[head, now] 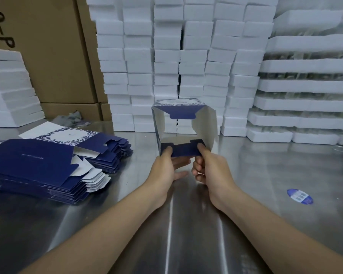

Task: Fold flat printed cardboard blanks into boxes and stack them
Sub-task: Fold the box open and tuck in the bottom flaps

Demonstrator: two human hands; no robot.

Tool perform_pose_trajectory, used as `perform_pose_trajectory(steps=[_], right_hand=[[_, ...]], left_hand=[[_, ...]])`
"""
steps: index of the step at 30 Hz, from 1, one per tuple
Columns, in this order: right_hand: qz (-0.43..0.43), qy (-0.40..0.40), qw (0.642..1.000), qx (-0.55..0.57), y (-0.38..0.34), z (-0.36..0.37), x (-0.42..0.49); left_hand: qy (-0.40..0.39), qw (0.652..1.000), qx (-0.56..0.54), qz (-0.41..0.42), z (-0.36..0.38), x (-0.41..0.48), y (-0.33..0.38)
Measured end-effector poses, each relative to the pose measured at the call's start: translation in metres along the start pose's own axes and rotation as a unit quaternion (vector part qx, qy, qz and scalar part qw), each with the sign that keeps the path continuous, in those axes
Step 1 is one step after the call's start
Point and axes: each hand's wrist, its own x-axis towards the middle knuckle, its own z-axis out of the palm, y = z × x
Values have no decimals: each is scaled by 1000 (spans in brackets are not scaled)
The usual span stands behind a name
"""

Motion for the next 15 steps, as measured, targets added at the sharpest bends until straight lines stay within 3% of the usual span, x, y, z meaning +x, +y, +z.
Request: perform_pose_trajectory(steps=[7,12,15], right_hand=[[37,13,999,-6,0,-3,-1],[23,87,995,47,1,7,0],[23,79,993,83,1,4,1]], left_hand=[[12,1000,-1,3,11,0,4],[105,978,181,3,30,3,-5],[80,985,149,31,28,7,-9]])
